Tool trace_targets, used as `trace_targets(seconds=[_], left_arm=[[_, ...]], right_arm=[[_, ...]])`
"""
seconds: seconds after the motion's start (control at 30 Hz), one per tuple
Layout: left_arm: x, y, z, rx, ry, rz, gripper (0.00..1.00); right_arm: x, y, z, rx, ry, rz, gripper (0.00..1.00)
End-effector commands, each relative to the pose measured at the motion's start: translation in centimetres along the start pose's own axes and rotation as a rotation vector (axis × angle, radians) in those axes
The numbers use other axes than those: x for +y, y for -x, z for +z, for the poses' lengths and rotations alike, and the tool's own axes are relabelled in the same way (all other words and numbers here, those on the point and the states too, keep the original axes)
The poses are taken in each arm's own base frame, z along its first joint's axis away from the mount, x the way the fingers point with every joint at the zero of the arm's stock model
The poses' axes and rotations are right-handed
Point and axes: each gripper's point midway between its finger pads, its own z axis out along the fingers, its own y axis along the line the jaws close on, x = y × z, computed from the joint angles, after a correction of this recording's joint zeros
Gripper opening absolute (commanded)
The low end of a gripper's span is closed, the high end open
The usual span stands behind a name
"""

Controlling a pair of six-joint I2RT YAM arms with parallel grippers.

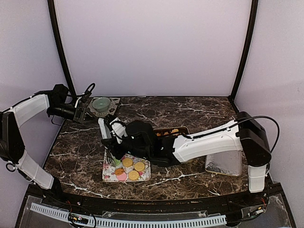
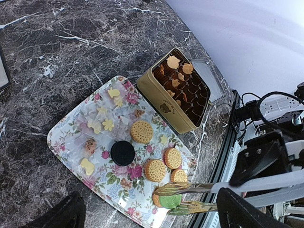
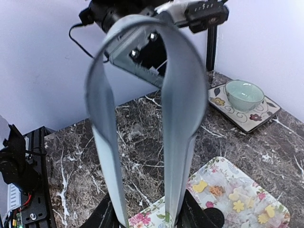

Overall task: Pack the cookies
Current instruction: Pick up the fake cookies from the plate, then place the fake cookies in the empty pocket of the box.

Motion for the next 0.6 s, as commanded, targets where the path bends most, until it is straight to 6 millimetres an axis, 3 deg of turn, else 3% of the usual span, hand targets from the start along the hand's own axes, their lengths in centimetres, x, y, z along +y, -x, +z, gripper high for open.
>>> trace_targets(seconds=[0.0,0.13,0.2,0.4,0.57], left_arm=[[-0.8,-0.2,-0.6,-0.005,-0.005,0.009,0.99],[-0.8,0.0,-0.5,-0.01,-0.007,0.008,0.99],[-0.8,0.1,-0.5,-0.011,-0.01,0.006,0.99],[-0.9,0.2,-0.5,-0.016,-0.014,0.01,0.99],[-0.8,0.1,-0.4,-0.015,-0.022,0.002,0.99]], right_arm=[[-1.8,8.2,-4.2,-0.195,-0.037,0.029,0.37],[-4.6,9.1,-6.9,-0.206,-0.126,0.015,0.37],[-6.9,8.5,-8.6,-0.196,-0.191,0.017,0.37],[-14.2,6.0,-15.2,-0.173,-0.384,0.068,0.37],[-18.2,2.6,-18.7,-0.124,-0.498,0.1,0.37]])
